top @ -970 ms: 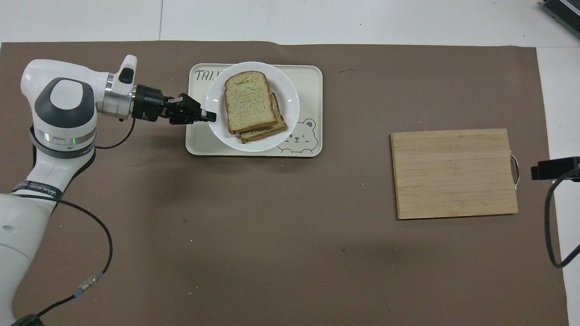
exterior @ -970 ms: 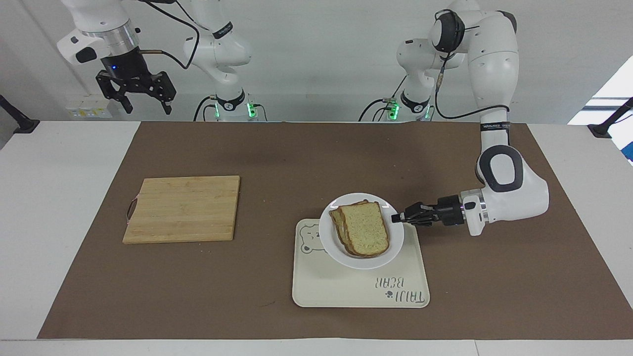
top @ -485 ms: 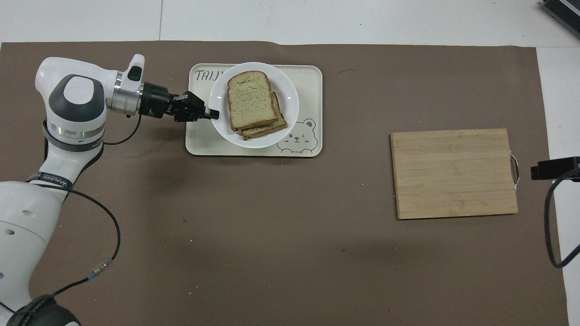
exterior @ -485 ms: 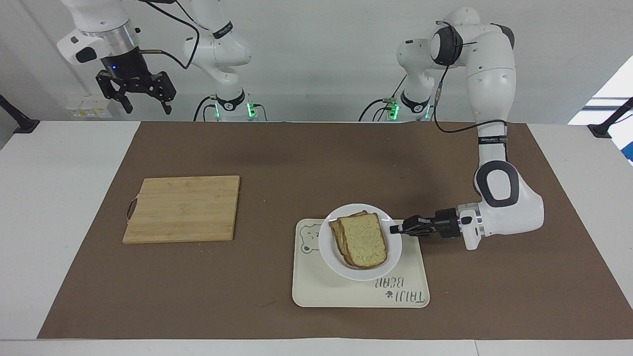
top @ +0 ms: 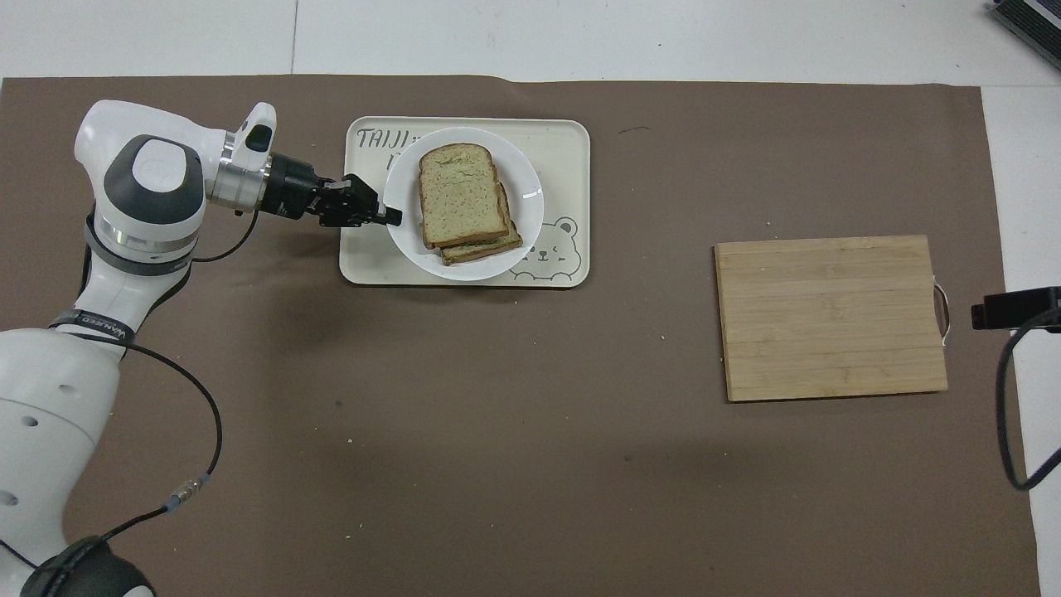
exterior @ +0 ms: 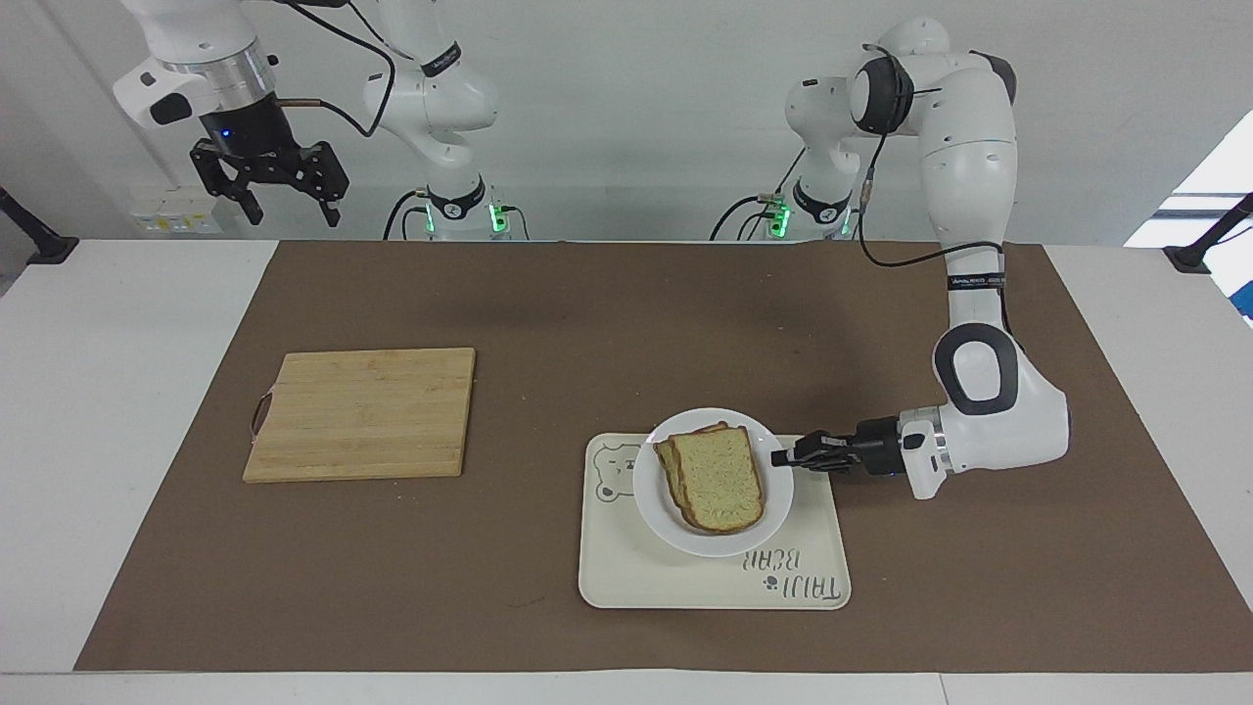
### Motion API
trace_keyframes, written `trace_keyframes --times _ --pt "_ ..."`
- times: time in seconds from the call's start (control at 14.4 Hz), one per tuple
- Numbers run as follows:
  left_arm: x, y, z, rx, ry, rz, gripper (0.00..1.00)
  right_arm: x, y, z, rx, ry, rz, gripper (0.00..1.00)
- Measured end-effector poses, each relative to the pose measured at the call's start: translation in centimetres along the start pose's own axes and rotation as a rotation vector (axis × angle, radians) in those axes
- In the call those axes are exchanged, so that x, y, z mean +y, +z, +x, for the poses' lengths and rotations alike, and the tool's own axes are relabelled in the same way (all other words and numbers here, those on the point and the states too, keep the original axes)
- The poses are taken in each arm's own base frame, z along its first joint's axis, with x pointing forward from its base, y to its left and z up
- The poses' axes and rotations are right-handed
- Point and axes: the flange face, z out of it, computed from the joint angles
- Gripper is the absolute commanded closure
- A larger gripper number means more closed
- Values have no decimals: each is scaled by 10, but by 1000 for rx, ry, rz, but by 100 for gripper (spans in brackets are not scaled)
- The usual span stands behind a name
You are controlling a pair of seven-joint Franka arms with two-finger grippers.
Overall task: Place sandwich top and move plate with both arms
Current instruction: 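Open the left gripper and release the plate on the tray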
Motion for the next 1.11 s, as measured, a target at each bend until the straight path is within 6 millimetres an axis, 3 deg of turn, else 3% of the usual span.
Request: trace_keyframes --times 0.35,0.97,1.04,1.11 --pt "-7 15 6 14 -4 23 100 0 0 0 0 0 0 0" --pt "0 26 8 19 0 95 100 0 0 0 0 0 0 0" --pt "0 26 8 19 -4 103 75 0 0 0 0 0 0 0" --pt "-1 25 8 21 -4 112 39 0 0 0 0 0 0 0"
